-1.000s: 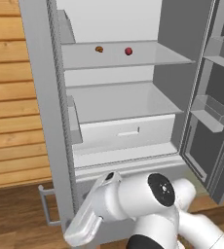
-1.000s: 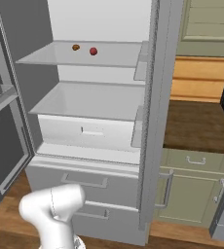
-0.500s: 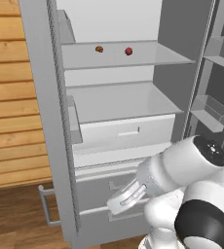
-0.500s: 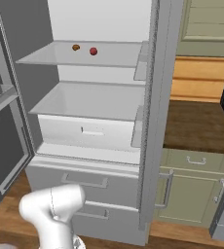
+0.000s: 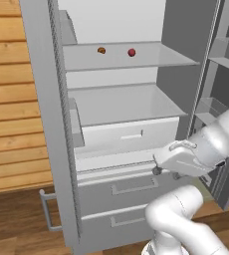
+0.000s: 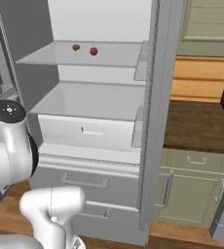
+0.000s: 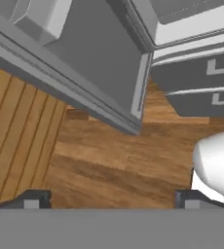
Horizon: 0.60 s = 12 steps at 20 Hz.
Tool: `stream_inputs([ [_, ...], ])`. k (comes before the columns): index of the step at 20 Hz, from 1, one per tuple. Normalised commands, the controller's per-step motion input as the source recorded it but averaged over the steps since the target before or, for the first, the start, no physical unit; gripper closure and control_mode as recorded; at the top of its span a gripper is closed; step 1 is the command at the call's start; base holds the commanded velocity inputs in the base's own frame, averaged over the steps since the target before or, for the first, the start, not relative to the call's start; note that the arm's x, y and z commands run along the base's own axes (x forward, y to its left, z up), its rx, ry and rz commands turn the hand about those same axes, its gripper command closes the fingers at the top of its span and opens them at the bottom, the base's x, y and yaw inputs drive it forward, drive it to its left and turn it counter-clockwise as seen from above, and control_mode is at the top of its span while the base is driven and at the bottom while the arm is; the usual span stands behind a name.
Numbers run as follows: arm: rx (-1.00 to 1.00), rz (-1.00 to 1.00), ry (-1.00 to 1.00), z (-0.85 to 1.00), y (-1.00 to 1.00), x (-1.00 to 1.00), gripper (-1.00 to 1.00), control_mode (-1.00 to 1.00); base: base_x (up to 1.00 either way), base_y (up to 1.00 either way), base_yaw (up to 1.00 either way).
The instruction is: Take the strawberry from the fridge and place it on top of the pancake, located on the dining counter.
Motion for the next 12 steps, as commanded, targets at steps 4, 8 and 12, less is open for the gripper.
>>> stream_inputs([
  [4,-0.07,-0.38,0.39,-0.01,-0.53,0.49,-1.0,-1.0,0.0,0.0,0.0],
  [8,-0.62,-0.17,0.04,0.0,0.0,0.35,-1.0,-1.0,0.0,0.0,0.0],
  [12,-0.81,-0.12,0.0,0.0,0.0,0.42,-1.0,-1.0,0.0,0.0,0.0],
])
